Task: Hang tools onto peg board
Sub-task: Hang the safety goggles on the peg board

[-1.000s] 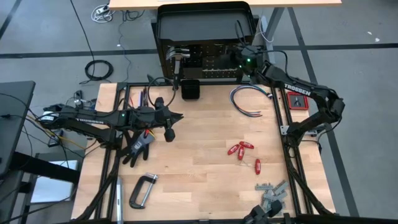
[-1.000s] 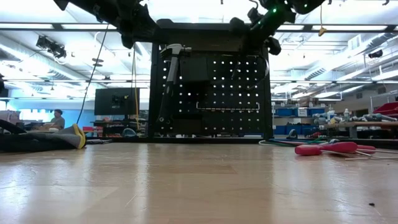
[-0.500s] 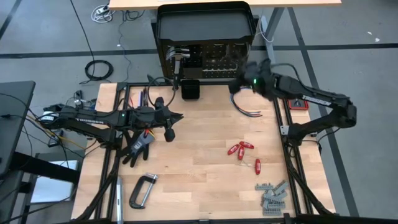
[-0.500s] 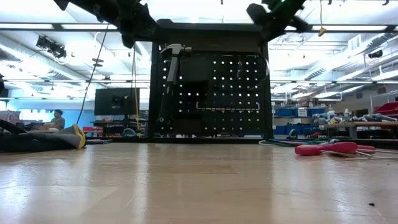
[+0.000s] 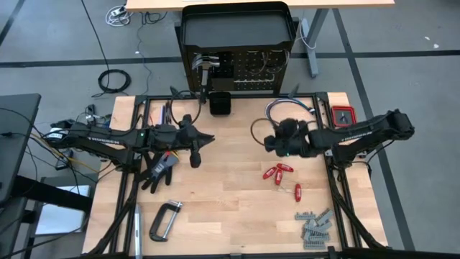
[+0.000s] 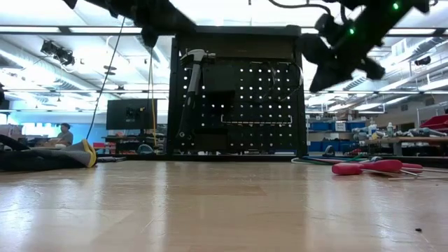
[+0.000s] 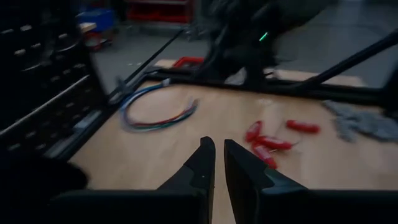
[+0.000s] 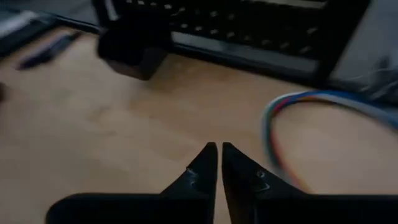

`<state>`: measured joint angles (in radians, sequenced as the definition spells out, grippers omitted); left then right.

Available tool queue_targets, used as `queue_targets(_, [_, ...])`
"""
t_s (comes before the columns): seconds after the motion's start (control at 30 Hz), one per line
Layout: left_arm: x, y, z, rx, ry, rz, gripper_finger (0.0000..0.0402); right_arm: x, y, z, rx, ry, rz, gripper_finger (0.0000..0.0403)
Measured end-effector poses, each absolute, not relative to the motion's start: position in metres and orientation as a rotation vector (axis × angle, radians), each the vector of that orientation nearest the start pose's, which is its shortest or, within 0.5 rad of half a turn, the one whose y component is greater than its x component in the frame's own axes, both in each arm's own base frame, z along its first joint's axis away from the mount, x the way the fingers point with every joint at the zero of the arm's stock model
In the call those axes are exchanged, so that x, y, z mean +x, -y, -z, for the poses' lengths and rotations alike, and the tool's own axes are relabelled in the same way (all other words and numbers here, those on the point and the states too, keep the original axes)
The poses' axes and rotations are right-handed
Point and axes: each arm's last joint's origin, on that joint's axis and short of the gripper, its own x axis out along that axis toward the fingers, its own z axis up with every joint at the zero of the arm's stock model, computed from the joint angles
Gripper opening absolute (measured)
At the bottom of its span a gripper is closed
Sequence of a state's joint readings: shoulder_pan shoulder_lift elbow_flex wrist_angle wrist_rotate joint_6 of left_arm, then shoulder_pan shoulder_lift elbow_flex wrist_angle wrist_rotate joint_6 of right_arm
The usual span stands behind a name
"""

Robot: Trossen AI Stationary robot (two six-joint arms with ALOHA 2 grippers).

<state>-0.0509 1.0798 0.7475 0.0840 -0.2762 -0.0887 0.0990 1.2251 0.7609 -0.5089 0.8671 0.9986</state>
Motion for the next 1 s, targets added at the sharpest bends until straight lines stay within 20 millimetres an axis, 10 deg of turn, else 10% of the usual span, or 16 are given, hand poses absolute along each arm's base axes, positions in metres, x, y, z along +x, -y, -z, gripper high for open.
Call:
queue_targets(0.6, [0.238, 0.017, -0.286, -0.031, -0.270, -0.194, 0.0039, 0.257, 0.082, -0.263, 0.341, 0.158, 0.960, 0.0382])
queue_targets(1.0, [0.244, 0.006, -0.284, -0.028, -0.263, -0.281, 0.0039, 0.281, 0.143, -0.283, 0.287, 0.165, 1.108, 0.0397])
